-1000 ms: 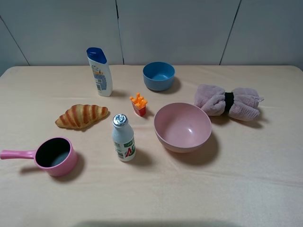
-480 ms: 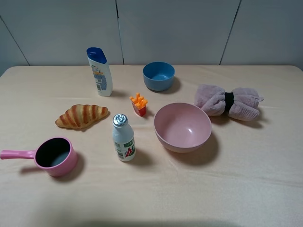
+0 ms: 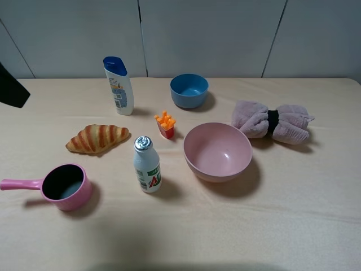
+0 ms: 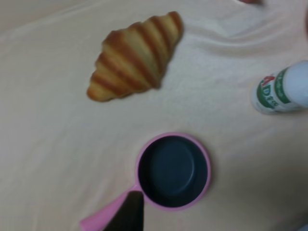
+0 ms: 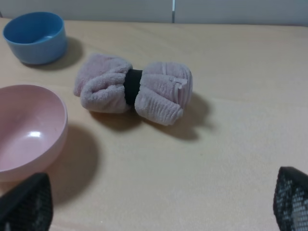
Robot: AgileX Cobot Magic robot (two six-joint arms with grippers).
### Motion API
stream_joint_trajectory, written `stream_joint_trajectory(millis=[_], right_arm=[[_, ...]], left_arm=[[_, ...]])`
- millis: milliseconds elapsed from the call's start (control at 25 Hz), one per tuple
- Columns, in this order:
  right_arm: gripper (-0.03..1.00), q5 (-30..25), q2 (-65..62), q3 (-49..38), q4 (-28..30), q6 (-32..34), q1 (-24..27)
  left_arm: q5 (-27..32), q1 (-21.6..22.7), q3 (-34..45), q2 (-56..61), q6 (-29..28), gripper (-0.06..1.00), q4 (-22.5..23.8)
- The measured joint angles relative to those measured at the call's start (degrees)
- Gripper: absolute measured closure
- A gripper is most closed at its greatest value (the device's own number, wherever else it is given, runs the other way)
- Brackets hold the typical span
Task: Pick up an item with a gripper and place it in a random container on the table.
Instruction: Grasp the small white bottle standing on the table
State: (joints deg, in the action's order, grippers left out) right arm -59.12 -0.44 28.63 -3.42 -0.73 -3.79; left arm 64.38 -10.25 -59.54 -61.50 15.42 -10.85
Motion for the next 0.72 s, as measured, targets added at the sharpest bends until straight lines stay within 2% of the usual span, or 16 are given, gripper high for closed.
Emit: stream_joint_trajectory(millis=[720], right_arm=[[0.27,0.0,0.0,0.0,0.0,0.0,0.0]], left_arm=[[0.3,-11.5,-9.5,-14.0,-0.1,-0.04,0.2]])
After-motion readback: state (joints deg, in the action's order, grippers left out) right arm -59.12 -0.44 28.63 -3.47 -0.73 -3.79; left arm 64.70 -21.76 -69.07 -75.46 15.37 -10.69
